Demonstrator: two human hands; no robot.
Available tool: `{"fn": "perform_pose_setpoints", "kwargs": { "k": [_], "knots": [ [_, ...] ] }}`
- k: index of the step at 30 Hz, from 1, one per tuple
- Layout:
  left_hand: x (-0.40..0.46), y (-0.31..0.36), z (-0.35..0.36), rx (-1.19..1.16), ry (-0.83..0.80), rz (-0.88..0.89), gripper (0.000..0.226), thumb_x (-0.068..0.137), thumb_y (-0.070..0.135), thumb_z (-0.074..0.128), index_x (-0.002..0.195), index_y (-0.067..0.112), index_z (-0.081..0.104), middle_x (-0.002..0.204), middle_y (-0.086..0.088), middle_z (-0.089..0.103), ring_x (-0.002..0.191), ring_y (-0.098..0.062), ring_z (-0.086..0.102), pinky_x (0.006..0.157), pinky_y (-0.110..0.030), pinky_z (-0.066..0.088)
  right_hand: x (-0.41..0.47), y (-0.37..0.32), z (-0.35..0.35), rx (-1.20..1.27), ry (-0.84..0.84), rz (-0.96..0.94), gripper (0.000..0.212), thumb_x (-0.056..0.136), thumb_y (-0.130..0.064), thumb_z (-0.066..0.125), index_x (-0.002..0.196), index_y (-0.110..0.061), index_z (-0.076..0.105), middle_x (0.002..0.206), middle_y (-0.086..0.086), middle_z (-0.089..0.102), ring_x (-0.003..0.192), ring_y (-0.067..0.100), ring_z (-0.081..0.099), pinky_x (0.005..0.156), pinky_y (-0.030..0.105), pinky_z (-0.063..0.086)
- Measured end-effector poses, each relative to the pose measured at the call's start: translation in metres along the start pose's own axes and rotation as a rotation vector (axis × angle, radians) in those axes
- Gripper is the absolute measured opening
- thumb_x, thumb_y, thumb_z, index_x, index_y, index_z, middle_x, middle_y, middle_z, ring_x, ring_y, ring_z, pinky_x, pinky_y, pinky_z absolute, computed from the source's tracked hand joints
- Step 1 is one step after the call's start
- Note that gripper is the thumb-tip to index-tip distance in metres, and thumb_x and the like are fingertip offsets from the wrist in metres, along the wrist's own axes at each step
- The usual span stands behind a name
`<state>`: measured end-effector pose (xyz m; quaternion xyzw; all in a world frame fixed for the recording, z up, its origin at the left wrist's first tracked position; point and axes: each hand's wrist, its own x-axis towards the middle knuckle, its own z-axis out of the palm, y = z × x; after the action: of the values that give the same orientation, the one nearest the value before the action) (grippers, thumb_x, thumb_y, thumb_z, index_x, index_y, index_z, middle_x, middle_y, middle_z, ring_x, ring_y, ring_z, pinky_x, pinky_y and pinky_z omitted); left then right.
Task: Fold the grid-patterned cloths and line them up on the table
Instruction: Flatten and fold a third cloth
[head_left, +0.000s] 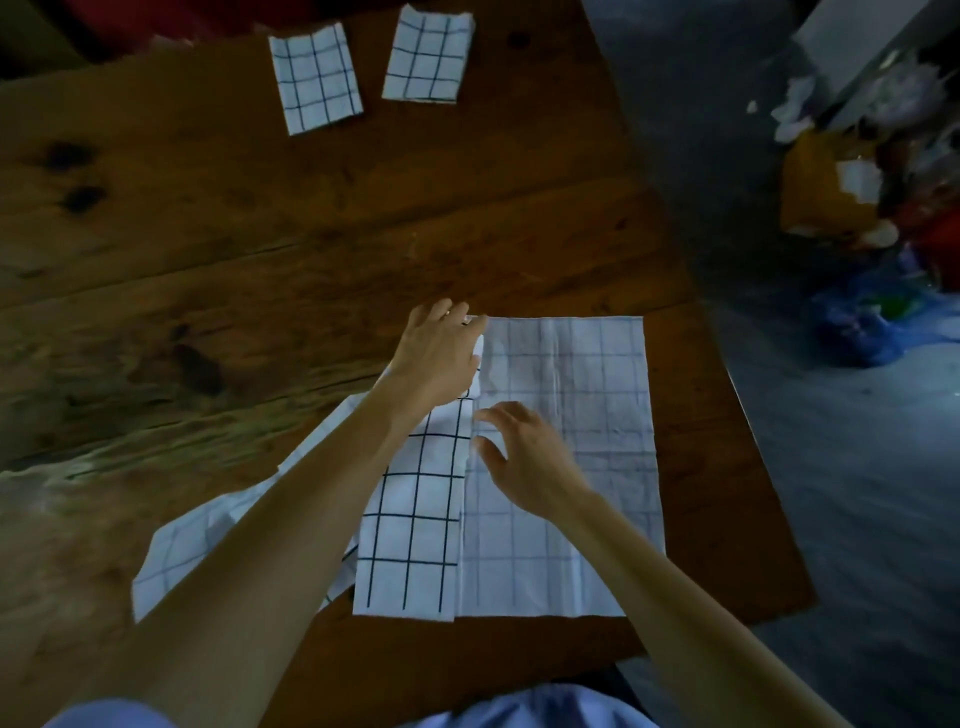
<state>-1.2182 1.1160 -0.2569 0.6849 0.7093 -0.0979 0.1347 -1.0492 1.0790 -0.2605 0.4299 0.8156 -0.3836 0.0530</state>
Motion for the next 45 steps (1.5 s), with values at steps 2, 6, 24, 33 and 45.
{"fn": "perform_pose_setpoints", "kwargs": {
  "k": [2, 6, 24, 33, 45],
  "knots": [
    [0.007, -0.001, 0.006, 0.024, -0.015, 0.007, 0.053, 0.093, 0.028, 0.055, 0.142, 0.019, 0.035, 0.14, -0.004, 0.045, 0.131, -0.024, 0.035, 0.112, -0.045, 0.019, 0.006, 0.0, -0.002, 0.005, 0.002, -0.01, 0.038, 0.1, -0.031, 0.044, 0.136, -0.019, 0.049, 0.14, 0.003, 0.049, 0.125, 0.019, 0.048, 0.101, 0.033, 0.041],
    [0.007, -0.003, 0.007, -0.016, 0.027, 0.038, 0.039, 0.094, 0.017, 0.053, 0.133, 0.021, 0.048, 0.118, -0.001, 0.059, 0.114, -0.02, 0.05, 0.113, -0.041, 0.016, 0.013, -0.006, -0.003, 0.04, 0.0, 0.056, 0.043, 0.1, -0.035, 0.044, 0.141, -0.022, 0.04, 0.141, 0.002, 0.046, 0.123, 0.019, 0.049, 0.101, 0.035, 0.045],
    [-0.089, -0.033, -0.093, -0.711, 0.577, 0.059, 0.007, 0.093, 0.016, 0.057, 0.096, 0.012, 0.061, 0.083, 0.004, 0.065, 0.072, -0.007, 0.06, 0.063, -0.021, 0.05, 0.001, -0.09, -0.021, 0.595, 0.147, 0.271, 0.027, 0.08, -0.043, 0.068, 0.088, -0.018, 0.061, 0.084, -0.002, 0.065, 0.08, 0.013, 0.059, 0.07, 0.03, 0.048],
    [-0.143, -0.022, -0.137, -0.591, 0.567, 0.147, 0.033, 0.081, 0.012, 0.064, 0.113, 0.016, 0.057, 0.11, 0.002, 0.058, 0.108, -0.014, 0.051, 0.091, -0.025, 0.042, -0.064, -0.108, -0.063, 0.113, 0.23, 0.024, 0.016, 0.095, -0.023, 0.051, 0.091, -0.01, 0.061, 0.086, 0.006, 0.066, 0.077, 0.02, 0.062, 0.065, 0.034, 0.05],
    [-0.152, 0.015, -0.173, -0.175, 0.69, 0.15, 0.019, 0.085, 0.012, 0.065, 0.101, 0.021, 0.066, 0.088, 0.005, 0.066, 0.086, -0.011, 0.059, 0.112, -0.036, 0.022, -0.104, -0.082, -0.157, -0.2, 0.158, 0.034, 0.021, 0.091, -0.029, 0.061, 0.111, -0.022, 0.059, 0.1, -0.007, 0.064, 0.087, 0.01, 0.063, 0.081, 0.032, 0.054]
  ]
}}
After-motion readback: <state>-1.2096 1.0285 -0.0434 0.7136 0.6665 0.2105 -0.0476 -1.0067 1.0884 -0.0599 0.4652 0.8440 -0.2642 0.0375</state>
